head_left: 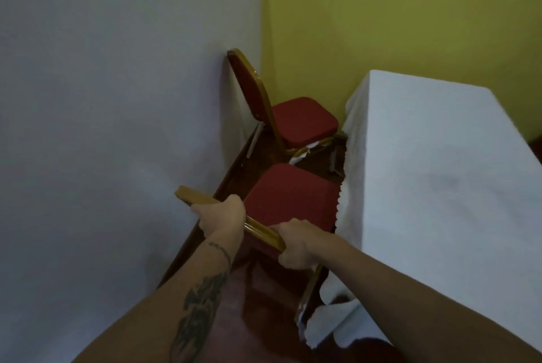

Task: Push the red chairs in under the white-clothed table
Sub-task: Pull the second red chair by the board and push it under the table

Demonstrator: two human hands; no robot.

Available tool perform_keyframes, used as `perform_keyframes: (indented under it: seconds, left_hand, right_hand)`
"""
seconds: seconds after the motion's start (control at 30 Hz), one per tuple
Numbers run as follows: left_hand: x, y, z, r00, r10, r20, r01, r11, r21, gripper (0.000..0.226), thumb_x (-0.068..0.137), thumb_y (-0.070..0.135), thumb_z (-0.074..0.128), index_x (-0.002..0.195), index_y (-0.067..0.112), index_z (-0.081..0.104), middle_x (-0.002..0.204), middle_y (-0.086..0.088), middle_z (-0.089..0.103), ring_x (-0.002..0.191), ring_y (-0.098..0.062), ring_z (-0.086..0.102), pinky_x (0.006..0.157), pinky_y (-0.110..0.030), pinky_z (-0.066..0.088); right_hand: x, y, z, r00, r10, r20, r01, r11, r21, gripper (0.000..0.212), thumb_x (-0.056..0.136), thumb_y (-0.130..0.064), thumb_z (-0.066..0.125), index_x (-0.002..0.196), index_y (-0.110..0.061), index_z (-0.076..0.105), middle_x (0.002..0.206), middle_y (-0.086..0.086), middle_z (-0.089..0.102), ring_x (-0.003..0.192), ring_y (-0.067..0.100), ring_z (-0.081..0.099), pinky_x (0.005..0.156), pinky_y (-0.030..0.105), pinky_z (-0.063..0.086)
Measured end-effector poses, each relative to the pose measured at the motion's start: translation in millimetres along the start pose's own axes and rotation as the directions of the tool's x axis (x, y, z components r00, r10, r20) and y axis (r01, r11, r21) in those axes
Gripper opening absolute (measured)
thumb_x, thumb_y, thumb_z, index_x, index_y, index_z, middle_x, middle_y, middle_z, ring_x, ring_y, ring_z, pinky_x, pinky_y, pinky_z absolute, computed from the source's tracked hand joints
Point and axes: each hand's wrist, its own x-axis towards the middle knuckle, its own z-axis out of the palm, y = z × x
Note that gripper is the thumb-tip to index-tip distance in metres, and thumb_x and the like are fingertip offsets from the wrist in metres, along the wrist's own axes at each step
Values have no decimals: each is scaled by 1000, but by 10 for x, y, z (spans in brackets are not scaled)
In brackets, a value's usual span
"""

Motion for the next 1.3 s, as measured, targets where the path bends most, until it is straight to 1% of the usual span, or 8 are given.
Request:
perform_keyframes:
  seconds: [0.1, 0.3, 0.5, 0.63, 0.73, 0.83, 1.07, 1.3]
  left_hand:
    - [-75, -70, 55, 1000, 0, 12, 0, 1000, 4, 74, 89, 14, 63, 152, 10, 25, 117, -15, 58, 85, -27, 53, 71, -38, 48]
    - [-183, -219, -17, 999, 29, 39, -30, 999, 30, 73, 88, 12, 61, 151, 7, 25, 126, -20, 57, 86, -27, 51, 75, -37, 48]
    - [-136, -229, -24, 980, 81, 184, -98, 992, 83, 65, 87, 10, 60, 145, 6, 31, 120, -18, 56, 85, -27, 52, 75, -38, 50]
    - [48, -92, 42, 943, 122, 308, -169, 977, 129, 61, 86, 9, 61, 141, 4, 36, 119, -17, 59, 83, -27, 55, 72, -37, 48]
    - [252, 51, 84, 906, 120, 407, -213, 958, 192, 63, 90, 9, 62, 145, 3, 31, 122, -14, 55, 97, -29, 56, 78, -34, 42]
    - [513, 202, 125, 871, 113, 478, -271, 923, 275, 65, 89, 10, 63, 145, 3, 30, 134, -21, 54, 114, -37, 58, 78, -34, 40]
    - [953, 518, 269, 785, 114, 609, -396, 848, 351, 66, 89, 8, 65, 145, 8, 30, 134, -21, 54, 113, -38, 60, 76, -38, 45]
    - [1235, 744, 488, 699, 108, 707, -491, 791, 366, 66, 84, 9, 64, 142, 7, 32, 131, -21, 56, 108, -38, 61, 83, -46, 55]
  right_hand:
    - [-65, 91, 8, 1000, 8, -3, -8, 1000, -1, 43, 82, -14, 63, 122, -28, 63, 87, -6, 59, 86, 21, 62, 74, 34, 53]
    - [-143, 126, 196, 1000, -2, -14, 1, 999, -37, 47, 81, -20, 63, 128, -26, 62, 110, 5, 67, 100, 29, 66, 85, 43, 58]
    - [-180, 119, 308, 998, 57, -28, -58, 998, -20, 48, 81, -18, 64, 128, -26, 60, 104, 3, 66, 93, 27, 65, 80, 38, 58]
    - [-107, 0, 335, 982, 169, -89, -162, 984, 80, 41, 81, -17, 65, 121, -27, 60, 87, -5, 58, 80, 20, 59, 69, 33, 51]
    - [-9, -177, 355, 952, 262, -157, -243, 961, 131, 42, 80, -21, 66, 122, -26, 61, 91, -2, 59, 82, 22, 59, 68, 32, 46]
    - [109, -420, 380, 911, 359, -202, -322, 927, 193, 57, 82, -23, 64, 138, -30, 54, 105, 4, 65, 94, 27, 64, 72, 33, 46]
    - [423, -903, 364, 777, 585, -235, -467, 784, 408, 69, 85, -25, 62, 151, -33, 43, 120, 8, 64, 107, 31, 63, 82, 37, 51]
    - [694, -1035, 233, 717, 654, -241, -506, 727, 464, 69, 89, -24, 63, 153, -32, 39, 123, 8, 62, 110, 31, 62, 92, 43, 54]
